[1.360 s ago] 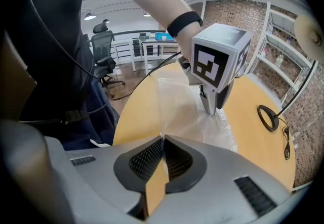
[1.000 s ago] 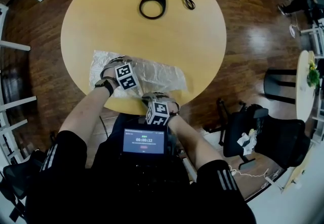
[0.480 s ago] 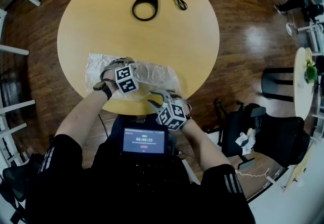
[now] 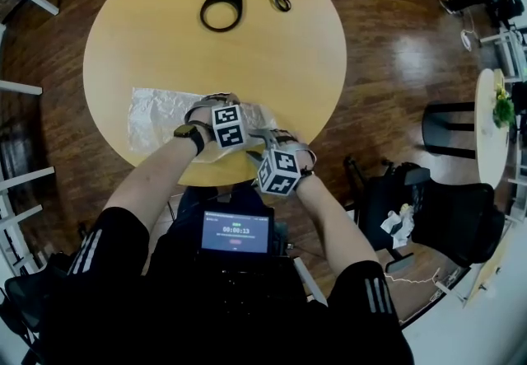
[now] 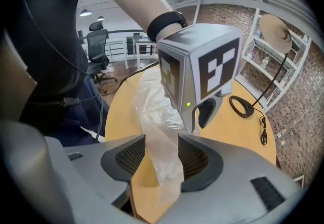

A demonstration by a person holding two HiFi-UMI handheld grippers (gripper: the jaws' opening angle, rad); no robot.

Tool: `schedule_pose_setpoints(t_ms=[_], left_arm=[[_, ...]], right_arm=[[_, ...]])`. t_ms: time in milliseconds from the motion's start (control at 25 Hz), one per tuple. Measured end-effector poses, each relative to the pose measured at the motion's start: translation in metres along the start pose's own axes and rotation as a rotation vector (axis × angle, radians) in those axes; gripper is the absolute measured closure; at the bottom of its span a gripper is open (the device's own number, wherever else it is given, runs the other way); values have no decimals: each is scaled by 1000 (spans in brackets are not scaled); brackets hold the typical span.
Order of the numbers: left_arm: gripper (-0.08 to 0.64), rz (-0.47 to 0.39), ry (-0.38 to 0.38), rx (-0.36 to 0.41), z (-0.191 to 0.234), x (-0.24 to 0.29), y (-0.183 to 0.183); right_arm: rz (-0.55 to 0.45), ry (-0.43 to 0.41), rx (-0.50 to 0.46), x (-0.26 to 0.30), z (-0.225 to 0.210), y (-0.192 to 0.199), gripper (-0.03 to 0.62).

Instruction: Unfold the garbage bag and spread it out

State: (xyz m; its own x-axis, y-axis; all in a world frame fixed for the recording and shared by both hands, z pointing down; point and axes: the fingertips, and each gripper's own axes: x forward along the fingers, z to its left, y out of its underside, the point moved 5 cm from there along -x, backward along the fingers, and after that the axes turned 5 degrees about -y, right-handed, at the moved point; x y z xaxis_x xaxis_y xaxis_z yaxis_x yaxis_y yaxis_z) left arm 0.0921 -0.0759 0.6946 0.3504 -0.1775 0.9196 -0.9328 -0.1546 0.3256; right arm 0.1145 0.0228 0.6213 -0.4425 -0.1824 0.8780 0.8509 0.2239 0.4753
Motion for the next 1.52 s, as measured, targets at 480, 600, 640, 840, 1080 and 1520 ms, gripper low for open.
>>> schedule_pose_setpoints(t_ms=[480,600,640,840,1080,1520], left_arm=[[430,77,45,31,-7,23,0],[430,81,41,25,-5,24,-1],[430,83,38,22,-4,25,-1],[430,93,8,15,5,28,-4],[430,109,-29,8,16,32,-7],[430,122,-85,-13,43,39,-13]], right_arm=[[155,-32,-109,24,-24,26,365],[189,-61,-109,31,-22,35,365],[197,-69,-111,32,-21,37,367],[179,-40,-109,27,-16,40,517],[158,-10,-88,21,-6,44,581],[231,-52,-64,54,-1,73,581]])
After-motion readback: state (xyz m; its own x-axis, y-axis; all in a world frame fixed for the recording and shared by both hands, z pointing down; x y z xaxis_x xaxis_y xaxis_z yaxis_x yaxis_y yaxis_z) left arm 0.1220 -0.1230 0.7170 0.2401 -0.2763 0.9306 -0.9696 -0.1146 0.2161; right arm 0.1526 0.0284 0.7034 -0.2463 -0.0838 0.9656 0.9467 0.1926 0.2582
